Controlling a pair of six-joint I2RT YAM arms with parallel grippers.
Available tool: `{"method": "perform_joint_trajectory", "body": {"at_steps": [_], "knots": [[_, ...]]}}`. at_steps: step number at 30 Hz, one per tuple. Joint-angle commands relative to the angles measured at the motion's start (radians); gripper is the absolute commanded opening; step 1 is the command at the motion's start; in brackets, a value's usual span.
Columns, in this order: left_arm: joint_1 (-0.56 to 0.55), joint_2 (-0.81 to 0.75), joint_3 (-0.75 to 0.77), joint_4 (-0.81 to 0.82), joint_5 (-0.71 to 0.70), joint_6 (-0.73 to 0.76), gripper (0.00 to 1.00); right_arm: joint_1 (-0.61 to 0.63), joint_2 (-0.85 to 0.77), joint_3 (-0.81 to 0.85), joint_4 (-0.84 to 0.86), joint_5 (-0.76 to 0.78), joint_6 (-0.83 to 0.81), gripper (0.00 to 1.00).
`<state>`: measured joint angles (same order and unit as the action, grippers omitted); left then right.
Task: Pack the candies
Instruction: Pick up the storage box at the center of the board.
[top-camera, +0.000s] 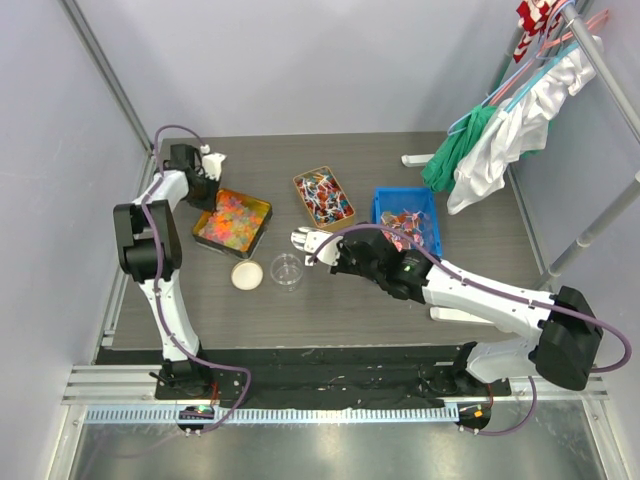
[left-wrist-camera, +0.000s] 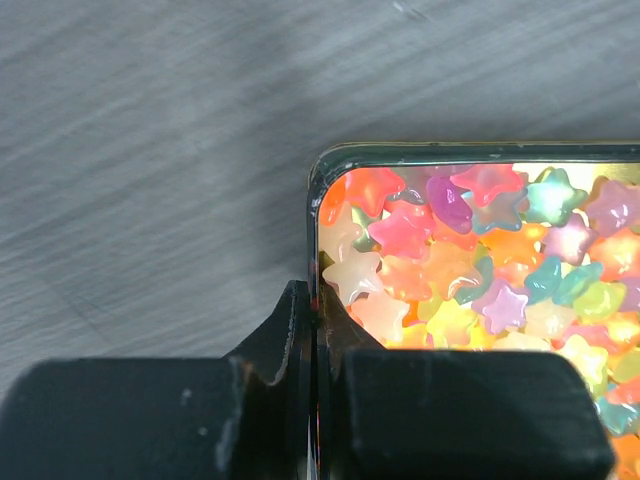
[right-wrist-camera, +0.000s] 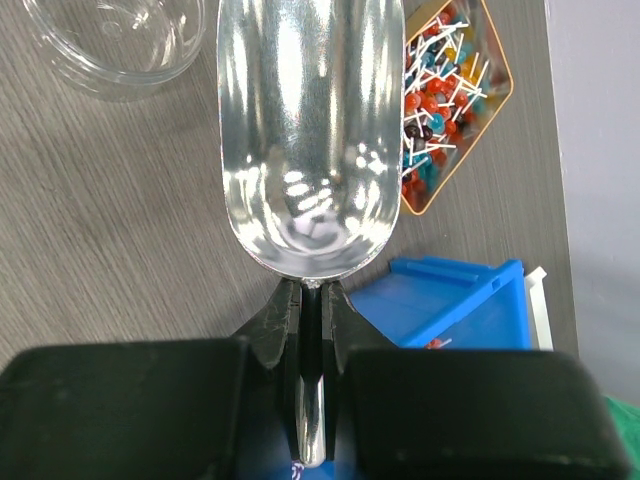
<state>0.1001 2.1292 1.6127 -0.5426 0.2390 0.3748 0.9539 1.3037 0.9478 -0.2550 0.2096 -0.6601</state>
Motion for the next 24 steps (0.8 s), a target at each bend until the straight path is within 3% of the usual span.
{"method": "perform_joint_trajectory", "body": {"at_steps": [1, 13, 18, 22, 24], "knots": [[0.001, -0.034, 0.067, -0.141, 0.104, -0.010, 0.00, 0.006, 0.006, 0.049, 0.042, 0.031, -0.006, 0.01], [0.001, -0.235, 0.058, -0.157, 0.169, -0.166, 0.00, 0.003, 0.167, 0.353, -0.168, 0.102, -0.059, 0.01], [-0.002, -0.311, 0.062, -0.189, 0.258, -0.234, 0.00, 0.006, 0.235, 0.529, -0.272, 0.129, -0.075, 0.01], [-0.028, -0.394, -0.032, -0.122, 0.157, -0.269, 0.00, 0.006, 0.313, 0.641, -0.343, 0.191, -0.124, 0.01], [-0.028, -0.435, -0.103, -0.079, 0.178, -0.298, 0.00, 0.006, 0.336, 0.701, -0.362, 0.205, -0.141, 0.01]]}}
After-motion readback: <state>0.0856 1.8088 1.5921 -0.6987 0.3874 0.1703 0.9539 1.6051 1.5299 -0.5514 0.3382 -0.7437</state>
